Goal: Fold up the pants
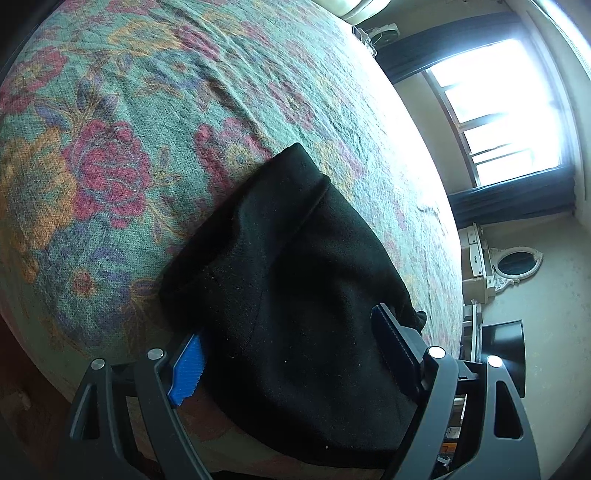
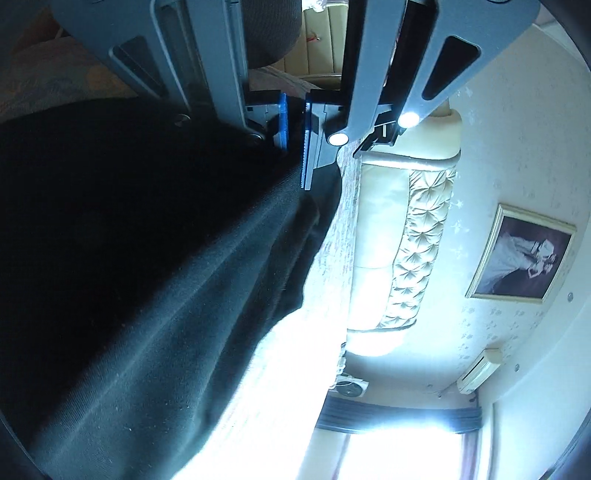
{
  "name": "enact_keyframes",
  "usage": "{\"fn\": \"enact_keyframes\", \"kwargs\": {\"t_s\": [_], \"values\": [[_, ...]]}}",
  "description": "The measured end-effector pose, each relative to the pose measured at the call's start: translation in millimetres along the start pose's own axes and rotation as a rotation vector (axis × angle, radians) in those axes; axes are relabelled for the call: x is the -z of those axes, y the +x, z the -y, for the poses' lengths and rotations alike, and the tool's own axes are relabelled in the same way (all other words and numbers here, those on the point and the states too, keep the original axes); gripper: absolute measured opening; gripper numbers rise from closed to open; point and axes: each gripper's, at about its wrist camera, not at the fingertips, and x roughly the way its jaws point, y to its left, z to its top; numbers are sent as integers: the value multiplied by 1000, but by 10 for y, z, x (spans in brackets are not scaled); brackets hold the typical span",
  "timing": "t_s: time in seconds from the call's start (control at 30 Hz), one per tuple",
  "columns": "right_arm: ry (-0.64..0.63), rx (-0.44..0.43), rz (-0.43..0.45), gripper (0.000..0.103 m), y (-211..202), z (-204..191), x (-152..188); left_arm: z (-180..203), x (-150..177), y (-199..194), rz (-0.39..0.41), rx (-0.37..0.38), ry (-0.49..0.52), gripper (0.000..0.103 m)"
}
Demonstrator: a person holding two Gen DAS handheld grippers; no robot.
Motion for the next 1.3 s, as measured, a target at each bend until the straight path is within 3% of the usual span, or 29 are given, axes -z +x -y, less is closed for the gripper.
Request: {"fn": "enact_keyframes", "kwargs": {"t_s": [0.13,0.3,0.43,0.6,0.67,0.8,0.97,1.07,1.2,1.3], "values": [[-34,-1,-41,6,-54,-97,139,-20,-36,-82,25,12,-3,81],[82,89,-74,6,-44,419,258,-111,30,-94,12,20,-9,81],[99,98,-82,5,-2,506,265,-118,92,-130,8,34,3,81],[132,107,-94,11,-110,436,257,-205,84,-260,65,-8,-10,81],[117,126,-83,23,-203,349,200,-181,94,-367,102,-28,12,81],[64,145,57,43,-874,230,-49,128,152,-516,138,-38,174,81],[155,152,405,46,-2102,483,-675,582,239,-271,78,28,367,85],[206,193,529,47,-2643,788,-1069,762,285,54,19,12,408,85],[230,189,626,47,-3009,1112,-1463,793,386,416,-58,-51,428,85],[261,157,628,47,-3014,1301,-1679,685,454,504,-68,-65,402,86]]}}
